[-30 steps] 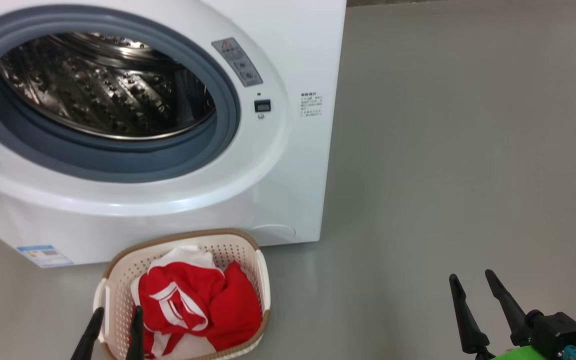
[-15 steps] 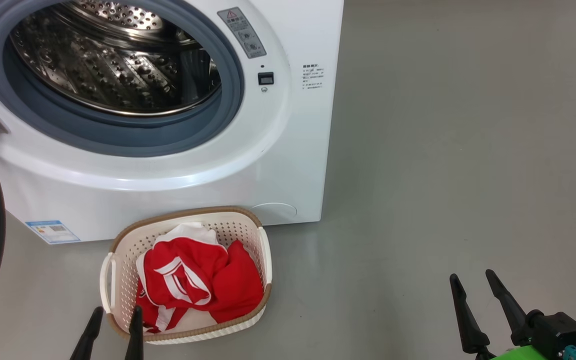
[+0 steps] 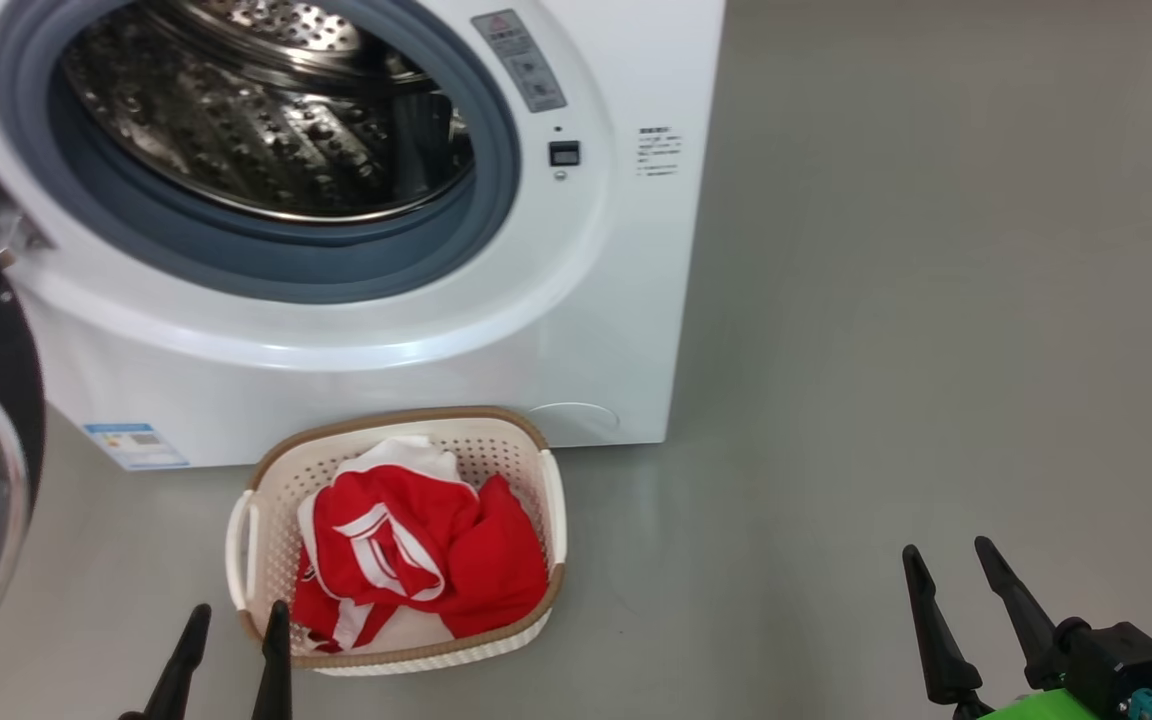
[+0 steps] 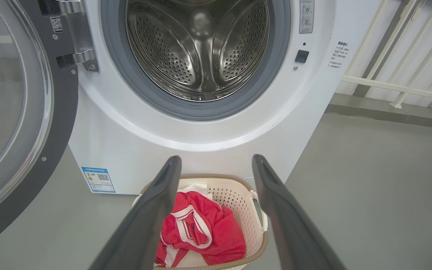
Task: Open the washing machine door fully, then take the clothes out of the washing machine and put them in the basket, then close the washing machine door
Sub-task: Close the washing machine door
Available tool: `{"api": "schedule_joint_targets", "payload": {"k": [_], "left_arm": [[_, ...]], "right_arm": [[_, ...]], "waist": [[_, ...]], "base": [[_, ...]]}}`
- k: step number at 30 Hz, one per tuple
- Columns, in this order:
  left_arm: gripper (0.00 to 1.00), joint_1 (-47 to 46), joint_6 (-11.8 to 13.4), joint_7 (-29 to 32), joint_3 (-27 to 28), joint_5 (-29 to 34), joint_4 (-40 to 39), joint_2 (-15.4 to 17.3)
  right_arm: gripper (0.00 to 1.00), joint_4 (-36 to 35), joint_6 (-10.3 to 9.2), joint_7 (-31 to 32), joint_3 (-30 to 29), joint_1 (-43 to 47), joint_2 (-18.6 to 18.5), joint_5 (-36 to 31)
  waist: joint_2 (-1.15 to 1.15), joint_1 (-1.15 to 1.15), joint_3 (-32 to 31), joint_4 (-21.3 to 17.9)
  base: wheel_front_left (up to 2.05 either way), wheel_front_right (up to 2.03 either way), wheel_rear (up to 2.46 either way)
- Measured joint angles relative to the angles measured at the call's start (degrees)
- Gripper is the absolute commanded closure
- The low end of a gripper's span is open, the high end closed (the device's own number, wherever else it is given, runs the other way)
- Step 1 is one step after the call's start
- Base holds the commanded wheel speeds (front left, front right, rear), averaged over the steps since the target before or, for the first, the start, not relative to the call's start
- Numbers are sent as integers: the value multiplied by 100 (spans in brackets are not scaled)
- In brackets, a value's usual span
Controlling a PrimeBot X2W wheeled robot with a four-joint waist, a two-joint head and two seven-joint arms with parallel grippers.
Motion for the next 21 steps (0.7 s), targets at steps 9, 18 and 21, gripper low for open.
{"api": "schedule_joint_targets", "payload": {"k": [9, 18, 21], "left_arm": [[0, 40, 0, 0, 8, 1, 177, -109], [0, 199, 1, 0, 23, -38, 367, -122], [0, 289, 87, 0, -2, -149, 377, -123]], "right_arm": [[0, 59, 0, 0, 58, 2, -1, -76], [0, 200, 0, 0, 211, 15, -10, -124], [0, 236, 0, 0, 278, 25, -40, -123]], "waist": [[0, 0, -65, 566], [0, 0, -206, 1508], [0, 0, -263, 1811]], "base": [[0, 0, 0], [0, 0, 0], [0, 0, 0]]}}
